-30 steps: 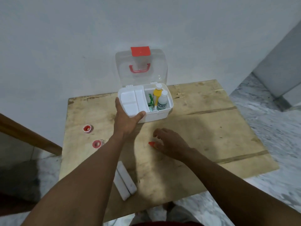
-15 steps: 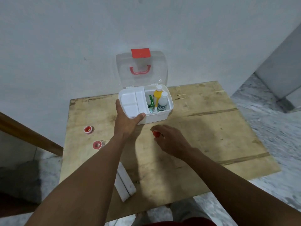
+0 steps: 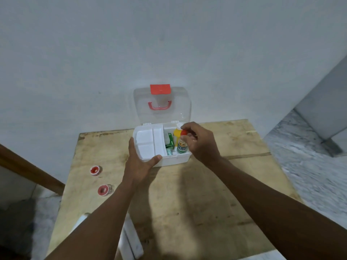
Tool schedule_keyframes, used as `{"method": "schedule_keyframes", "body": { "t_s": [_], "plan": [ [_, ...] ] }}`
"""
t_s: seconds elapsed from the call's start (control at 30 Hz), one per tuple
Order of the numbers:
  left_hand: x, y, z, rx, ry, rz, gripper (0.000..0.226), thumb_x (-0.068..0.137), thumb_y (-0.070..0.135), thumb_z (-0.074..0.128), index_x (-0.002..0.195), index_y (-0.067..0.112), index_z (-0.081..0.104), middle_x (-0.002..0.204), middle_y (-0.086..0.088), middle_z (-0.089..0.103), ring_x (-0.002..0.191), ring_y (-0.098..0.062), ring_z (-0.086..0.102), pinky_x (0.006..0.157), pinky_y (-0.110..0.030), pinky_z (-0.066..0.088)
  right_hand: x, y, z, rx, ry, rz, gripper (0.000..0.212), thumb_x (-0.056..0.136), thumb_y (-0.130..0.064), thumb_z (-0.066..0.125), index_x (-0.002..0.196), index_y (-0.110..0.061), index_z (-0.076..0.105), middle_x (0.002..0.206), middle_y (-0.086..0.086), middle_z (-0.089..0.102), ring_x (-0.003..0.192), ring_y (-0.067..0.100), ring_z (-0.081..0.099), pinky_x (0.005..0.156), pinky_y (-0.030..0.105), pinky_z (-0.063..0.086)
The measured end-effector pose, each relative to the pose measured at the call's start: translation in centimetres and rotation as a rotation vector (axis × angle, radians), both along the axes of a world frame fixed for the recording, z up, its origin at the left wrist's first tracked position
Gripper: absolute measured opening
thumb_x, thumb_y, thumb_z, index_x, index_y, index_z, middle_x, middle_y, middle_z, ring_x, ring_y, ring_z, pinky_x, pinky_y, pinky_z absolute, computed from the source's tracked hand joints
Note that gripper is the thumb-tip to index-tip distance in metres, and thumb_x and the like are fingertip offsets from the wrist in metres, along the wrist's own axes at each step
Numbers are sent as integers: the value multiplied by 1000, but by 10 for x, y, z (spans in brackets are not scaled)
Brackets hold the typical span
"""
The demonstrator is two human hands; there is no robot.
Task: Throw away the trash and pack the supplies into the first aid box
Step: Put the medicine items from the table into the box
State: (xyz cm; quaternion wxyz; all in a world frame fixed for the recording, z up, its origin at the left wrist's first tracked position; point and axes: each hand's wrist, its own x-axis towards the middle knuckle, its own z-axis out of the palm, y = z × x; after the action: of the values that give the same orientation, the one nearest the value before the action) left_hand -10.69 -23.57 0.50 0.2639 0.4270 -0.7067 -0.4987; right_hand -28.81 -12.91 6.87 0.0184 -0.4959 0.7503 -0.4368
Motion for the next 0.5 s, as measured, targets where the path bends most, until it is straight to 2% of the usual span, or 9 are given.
{"method": "schedule_keyframes", "body": {
  "t_s": [0.07,0.1,0.23,0.37,0.5],
  "plan": [
    [1,1,0,2,-1,4,97,76,30,83,148,26,18,127,14,40,111,-11,43,84,-24,41,-1,-2,-10,17,60,19,17,79,-1,73,94,-6,70,81,2,71,71,20,66,69,37,58],
    [1,1,0,5,-2,7,98,75,31,83,149,27,17,129,13,42,112,-11,43,85,-25,41,-2,-3,-14,26,79,20,16,79,-1,73,94,-6,70,81,4,73,69,21,66,68,40,59],
    [1,0,-3,11,-14,19,101,74,35,84,149,29,17,136,8,45,116,-15,46,89,-29,43,-1,-6,-21,65,70,21,21,78,0,75,97,-6,69,75,3,72,58,11,58,63,26,54],
    [1,0,-4,29,-32,25,105,73,39,84,151,31,13,138,8,44,116,-16,46,96,-36,45,-2,-13,-26,103,99,38,12,78,-3,73,87,-8,68,67,2,68,54,18,55,58,34,54],
    [2,0,-5,30,-24,20,105,72,42,84,150,31,15,142,4,45,122,-20,48,99,-41,48,1,-18,-29,141,121,23,7,77,-2,70,79,-8,66,63,6,66,54,27,56,56,34,48]
  ]
}}
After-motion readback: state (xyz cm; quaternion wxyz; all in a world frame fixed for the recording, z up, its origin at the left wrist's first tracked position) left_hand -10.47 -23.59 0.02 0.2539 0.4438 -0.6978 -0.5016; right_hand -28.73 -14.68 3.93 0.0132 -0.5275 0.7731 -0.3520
